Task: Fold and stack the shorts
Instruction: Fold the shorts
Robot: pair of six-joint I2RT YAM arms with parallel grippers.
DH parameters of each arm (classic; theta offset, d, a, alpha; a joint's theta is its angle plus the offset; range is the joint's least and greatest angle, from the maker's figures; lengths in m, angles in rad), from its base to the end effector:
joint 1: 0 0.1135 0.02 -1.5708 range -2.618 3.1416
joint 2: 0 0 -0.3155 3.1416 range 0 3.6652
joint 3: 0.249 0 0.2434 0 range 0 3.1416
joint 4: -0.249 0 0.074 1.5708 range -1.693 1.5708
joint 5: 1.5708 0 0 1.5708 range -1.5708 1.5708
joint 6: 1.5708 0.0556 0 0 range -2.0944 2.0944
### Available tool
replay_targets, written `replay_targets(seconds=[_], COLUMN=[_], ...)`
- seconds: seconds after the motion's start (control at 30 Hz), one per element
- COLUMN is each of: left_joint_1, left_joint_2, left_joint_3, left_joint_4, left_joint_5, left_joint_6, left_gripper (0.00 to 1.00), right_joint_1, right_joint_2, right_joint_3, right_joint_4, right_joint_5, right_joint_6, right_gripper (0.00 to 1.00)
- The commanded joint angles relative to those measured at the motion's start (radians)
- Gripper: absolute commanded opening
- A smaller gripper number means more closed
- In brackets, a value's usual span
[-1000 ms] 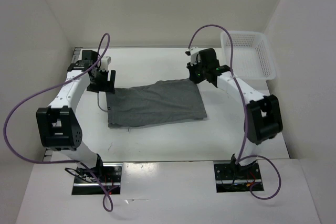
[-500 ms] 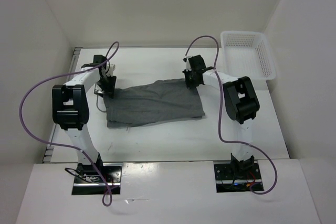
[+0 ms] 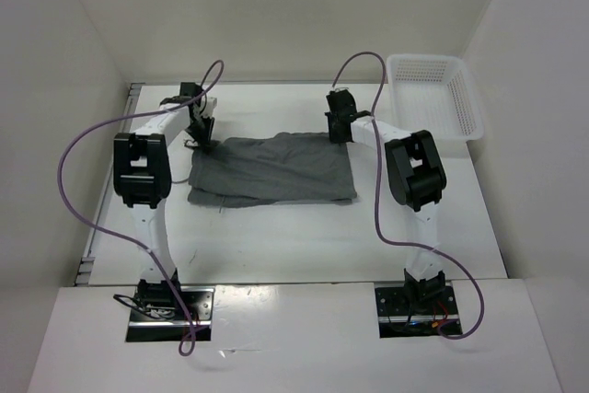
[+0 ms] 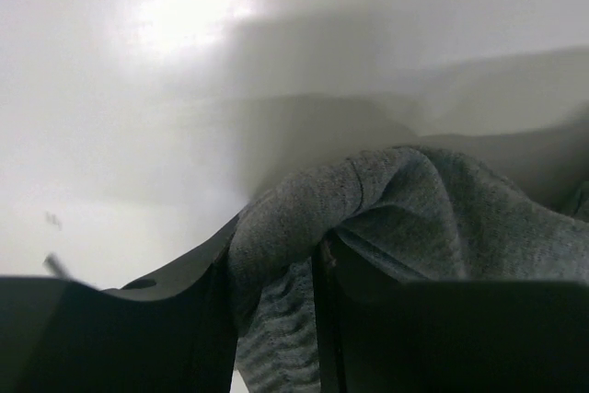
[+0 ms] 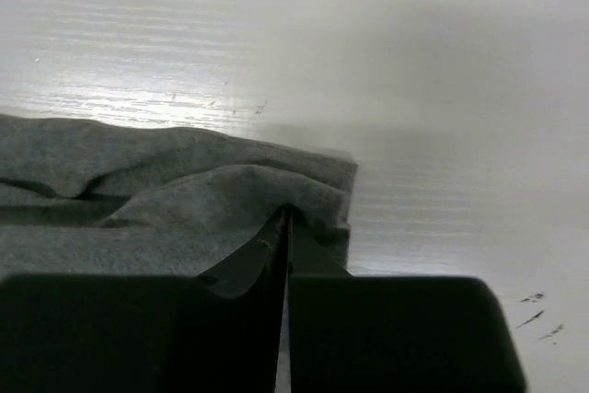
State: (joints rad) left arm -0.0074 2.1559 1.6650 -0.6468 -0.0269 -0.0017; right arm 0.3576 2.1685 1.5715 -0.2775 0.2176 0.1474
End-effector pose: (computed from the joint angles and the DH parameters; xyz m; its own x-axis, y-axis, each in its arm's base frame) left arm 0.4849 -0.0021 0.2006 -0.9076 0.0050 -0.4197 -0.0054 0.9997 0.0237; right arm 0.4807 0.1668 0.1929 -0.7420 -0.1242 -0.6588 -0.1042 0.9921 -0.0696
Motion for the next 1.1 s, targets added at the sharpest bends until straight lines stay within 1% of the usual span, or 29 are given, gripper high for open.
replay_targets(seconds=[0.0,0.03,0.13,0.17,0.2,0.23,0.27,0.3,0.33,0.4,0.43,0.5,0.53,0.57,0.63,0.67,0.7,0.8,0.83,0.87,0.9,0.97,1.0,1.07], left_joint_1=[-0.020,-0.020,-0.020,-0.029,-0.029,-0.029,-0.029,-0.029,-0.029,0.001,0.001,0.017,0.017,0.017,0.017,0.017,0.026,0.026,0.026,0.026,0.026,0.026,0.026,0.026], left_joint_2=[0.074,0.084,0.104,0.104,0.104,0.090,0.073,0.049,-0.017,-0.095,-0.176,-0.252,-0.308,-0.330,-0.379,-0.390,-0.401,-0.401,-0.401,-0.401,-0.378,-0.343,-0.303,-0.289], left_joint_3=[0.110,0.130,0.173,0.182,0.196,0.196,0.196,0.150,0.124,0.070,0.024,-0.014,-0.048,-0.068,-0.128,-0.164,-0.232,-0.287,-0.309,-0.321,-0.335,-0.350,-0.335,-0.324], left_joint_4=[0.049,0.049,0.058,0.058,0.058,0.044,0.032,0.032,0.032,0.032,0.032,0.021,0.006,-0.035,-0.063,-0.063,-0.073,-0.073,-0.073,-0.051,-0.030,-0.008,-0.019,-0.063], left_joint_5=[0.044,0.044,0.053,0.064,0.064,0.073,0.073,0.073,0.073,0.100,0.113,0.127,0.127,0.140,0.162,0.162,0.151,0.151,0.165,0.183,0.183,0.171,0.171,0.203], left_joint_6=[0.002,0.002,0.002,0.002,0.002,0.002,0.002,0.002,0.002,0.002,0.002,0.002,0.002,0.002,0.002,0.002,0.002,0.002,0.002,0.002,0.002,0.002,0.002,0.002], left_gripper=[0.38,0.38,0.36,0.39,0.47,0.59,0.70,0.84,0.90,0.99,1.00,1.00,1.00,1.00,1.00,1.00,1.00,1.00,1.00,1.00,1.00,1.00,0.97,0.89], right_joint_1=[0.003,0.003,0.003,0.003,-0.008,-0.008,-0.008,-0.008,-0.008,-0.008,-0.008,-0.008,-0.008,-0.008,-0.008,-0.008,-0.008,-0.008,-0.023,-0.038,-0.039,-0.039,-0.039,-0.039], right_joint_2=[-0.019,-0.036,-0.110,-0.154,-0.179,-0.209,-0.275,-0.310,-0.344,-0.441,-0.467,-0.507,-0.531,-0.542,-0.556,-0.565,-0.565,-0.565,-0.565,-0.555,-0.555,-0.544,-0.544,-0.555], right_joint_3=[0.038,0.038,0.016,-0.007,-0.007,-0.043,-0.063,-0.091,-0.156,-0.233,-0.313,-0.387,-0.453,-0.481,-0.543,-0.557,-0.570,-0.590,-0.600,-0.600,-0.610,-0.610,-0.610,-0.610], right_joint_4=[0.038,0.038,0.038,0.038,0.018,0.008,-0.003,-0.031,-0.044,-0.072,-0.092,-0.101,-0.101,-0.110,-0.111,-0.111,-0.111,-0.100,-0.100,-0.100,-0.089,-0.089,-0.089,-0.109], right_joint_5=[0.074,0.034,-0.007,-0.024,-0.047,-0.090,-0.116,-0.141,-0.179,-0.233,-0.254,-0.309,-0.320,-0.351,-0.374,-0.383,-0.383,-0.383,-0.383,-0.394,-0.394,-0.394,-0.394,-0.394], right_joint_6=[-0.011,-0.011,-0.023,-0.023,-0.023,-0.032,-0.032,-0.032,-0.004,0.017,0.033,0.084,0.102,0.134,0.164,0.188,0.188,0.227,0.239,0.251,0.262,0.277,0.287,0.296], right_gripper=[0.06,0.10,0.21,0.24,0.28,0.30,0.33,0.40,0.43,0.48,0.51,0.54,0.56,0.56,0.59,0.59,0.62,0.66,0.66,0.69,0.71,0.71,0.72,0.72])
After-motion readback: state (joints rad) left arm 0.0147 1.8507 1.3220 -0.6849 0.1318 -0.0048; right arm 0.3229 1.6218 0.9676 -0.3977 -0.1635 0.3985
